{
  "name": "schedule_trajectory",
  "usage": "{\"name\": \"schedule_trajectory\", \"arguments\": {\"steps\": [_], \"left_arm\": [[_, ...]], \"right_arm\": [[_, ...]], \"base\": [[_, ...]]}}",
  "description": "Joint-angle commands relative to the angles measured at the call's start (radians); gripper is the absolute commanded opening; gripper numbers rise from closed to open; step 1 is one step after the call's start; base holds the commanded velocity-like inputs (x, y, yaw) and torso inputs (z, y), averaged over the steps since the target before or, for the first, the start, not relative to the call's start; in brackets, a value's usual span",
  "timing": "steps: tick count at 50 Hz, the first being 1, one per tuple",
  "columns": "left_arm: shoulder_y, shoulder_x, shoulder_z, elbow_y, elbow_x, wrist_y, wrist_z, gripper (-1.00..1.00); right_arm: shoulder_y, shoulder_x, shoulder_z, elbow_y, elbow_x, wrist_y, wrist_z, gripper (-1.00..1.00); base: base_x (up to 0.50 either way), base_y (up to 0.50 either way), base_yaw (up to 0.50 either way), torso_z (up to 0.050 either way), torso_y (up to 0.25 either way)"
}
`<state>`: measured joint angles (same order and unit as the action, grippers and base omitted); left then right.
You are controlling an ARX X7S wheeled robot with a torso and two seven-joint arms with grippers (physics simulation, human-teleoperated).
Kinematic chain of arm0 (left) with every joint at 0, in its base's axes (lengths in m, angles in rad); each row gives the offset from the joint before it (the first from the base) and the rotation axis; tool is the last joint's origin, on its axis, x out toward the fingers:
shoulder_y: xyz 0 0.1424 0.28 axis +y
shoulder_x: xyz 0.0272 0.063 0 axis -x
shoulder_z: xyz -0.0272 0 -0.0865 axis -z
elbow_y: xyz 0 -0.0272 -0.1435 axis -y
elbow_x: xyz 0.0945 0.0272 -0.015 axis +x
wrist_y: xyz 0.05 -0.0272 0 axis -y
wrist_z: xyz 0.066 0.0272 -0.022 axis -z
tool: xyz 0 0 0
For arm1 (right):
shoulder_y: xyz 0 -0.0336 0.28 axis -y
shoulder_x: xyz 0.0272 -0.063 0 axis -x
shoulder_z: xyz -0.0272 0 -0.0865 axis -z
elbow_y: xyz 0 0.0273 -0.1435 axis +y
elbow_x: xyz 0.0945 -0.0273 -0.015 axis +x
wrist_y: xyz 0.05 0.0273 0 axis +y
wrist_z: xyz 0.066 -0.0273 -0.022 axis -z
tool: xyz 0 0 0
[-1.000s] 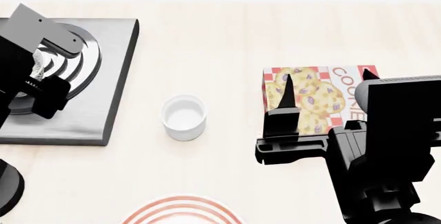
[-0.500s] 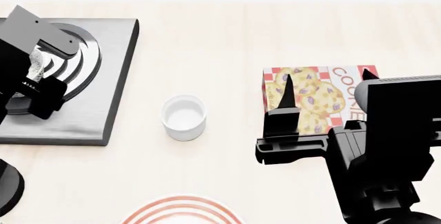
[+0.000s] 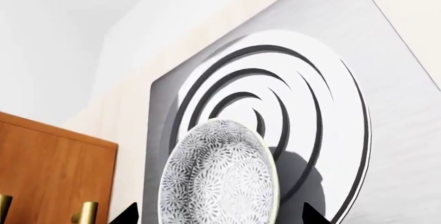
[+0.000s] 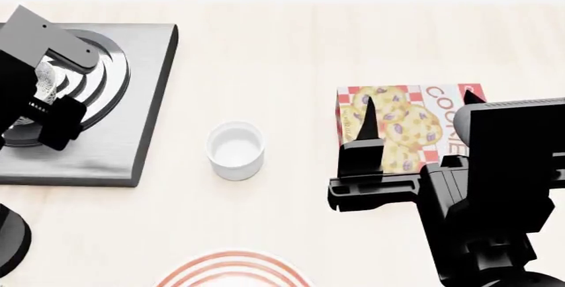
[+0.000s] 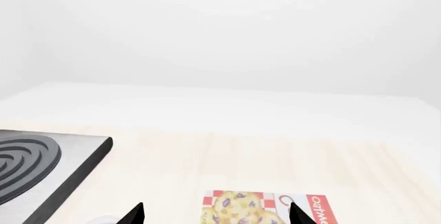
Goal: Pick the akita bowl on the stove and place it on the plate.
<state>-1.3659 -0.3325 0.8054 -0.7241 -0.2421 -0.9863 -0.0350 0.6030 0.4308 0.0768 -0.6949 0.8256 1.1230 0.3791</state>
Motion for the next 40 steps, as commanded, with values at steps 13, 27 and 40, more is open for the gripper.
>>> {"name": "schedule_trajectory", "arguments": {"steps": [13, 27, 40], "left_arm": [[-0.002, 0.002, -0.001, -0.075, 0.002, 0.083, 0.022, 1.00], [0.012, -0.005, 0.002, -0.070, 0.001, 0.081, 0.023, 1.00], [0.008, -0.006, 0.009, -0.069, 0.003, 0.051, 0.019, 1.00]], "right_arm": [[0.007, 0.004, -0.001, -0.004, 0.019, 0.007, 0.017, 1.00], [0.009, 0.008, -0.001, -0.003, 0.028, 0.006, 0.022, 1.00], [0.009, 0.011, 0.000, -0.005, 0.038, 0.007, 0.030, 1.00]], "base": [[0.00, 0.00, 0.00, 0.000, 0.000], [0.00, 0.00, 0.00, 0.000, 0.000], [0.00, 0.00, 0.00, 0.000, 0.000]]}}
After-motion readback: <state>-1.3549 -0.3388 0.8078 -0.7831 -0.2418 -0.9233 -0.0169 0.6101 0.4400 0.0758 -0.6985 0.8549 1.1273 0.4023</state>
